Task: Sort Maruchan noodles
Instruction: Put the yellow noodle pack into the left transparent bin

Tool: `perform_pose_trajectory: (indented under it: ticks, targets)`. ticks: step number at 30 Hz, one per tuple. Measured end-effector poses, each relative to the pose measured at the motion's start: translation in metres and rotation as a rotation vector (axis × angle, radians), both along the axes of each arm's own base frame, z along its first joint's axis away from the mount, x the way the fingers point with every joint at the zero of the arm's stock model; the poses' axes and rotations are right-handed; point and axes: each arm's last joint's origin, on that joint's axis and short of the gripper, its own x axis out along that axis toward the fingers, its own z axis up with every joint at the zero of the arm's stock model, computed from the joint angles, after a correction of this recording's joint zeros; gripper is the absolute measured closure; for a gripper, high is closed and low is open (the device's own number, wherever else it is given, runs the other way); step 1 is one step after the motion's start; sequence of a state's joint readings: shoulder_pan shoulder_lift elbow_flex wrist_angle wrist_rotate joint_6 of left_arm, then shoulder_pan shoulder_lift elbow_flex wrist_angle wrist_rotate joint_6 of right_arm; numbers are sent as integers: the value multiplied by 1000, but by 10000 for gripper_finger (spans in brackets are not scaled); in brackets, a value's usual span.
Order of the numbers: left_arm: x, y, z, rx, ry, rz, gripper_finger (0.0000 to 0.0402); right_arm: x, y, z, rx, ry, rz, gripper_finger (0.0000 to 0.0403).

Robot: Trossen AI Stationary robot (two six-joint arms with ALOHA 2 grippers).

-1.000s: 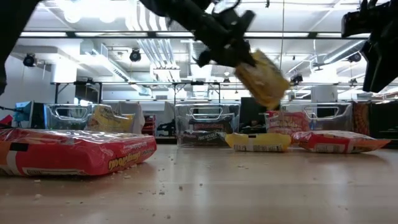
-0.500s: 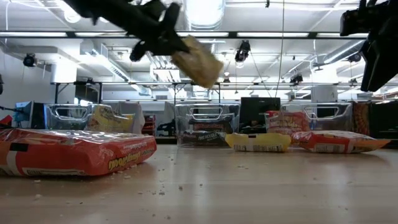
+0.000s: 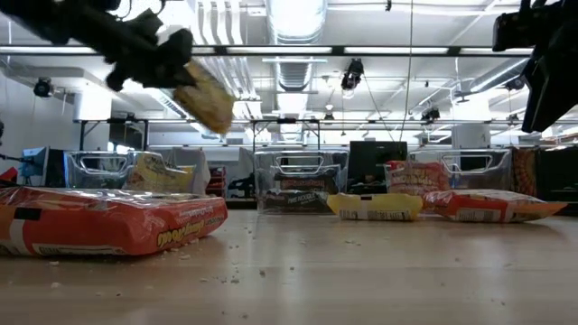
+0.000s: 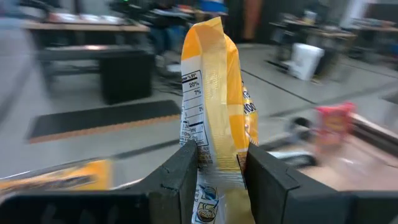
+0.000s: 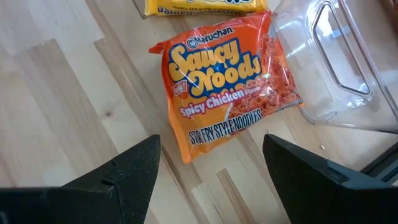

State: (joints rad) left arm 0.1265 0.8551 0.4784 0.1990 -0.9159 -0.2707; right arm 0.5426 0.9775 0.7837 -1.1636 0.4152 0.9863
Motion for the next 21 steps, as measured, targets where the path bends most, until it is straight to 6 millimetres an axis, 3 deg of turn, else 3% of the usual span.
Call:
perform_pose_trajectory:
  ticks: [9,21]
  targets:
    - [-33,-1,-22,22,-41,194,306,0,0,0,1,-2,0,129]
    - [-43,-1,-46,-5,66,297,306,1,0,0,5,-7,1,129]
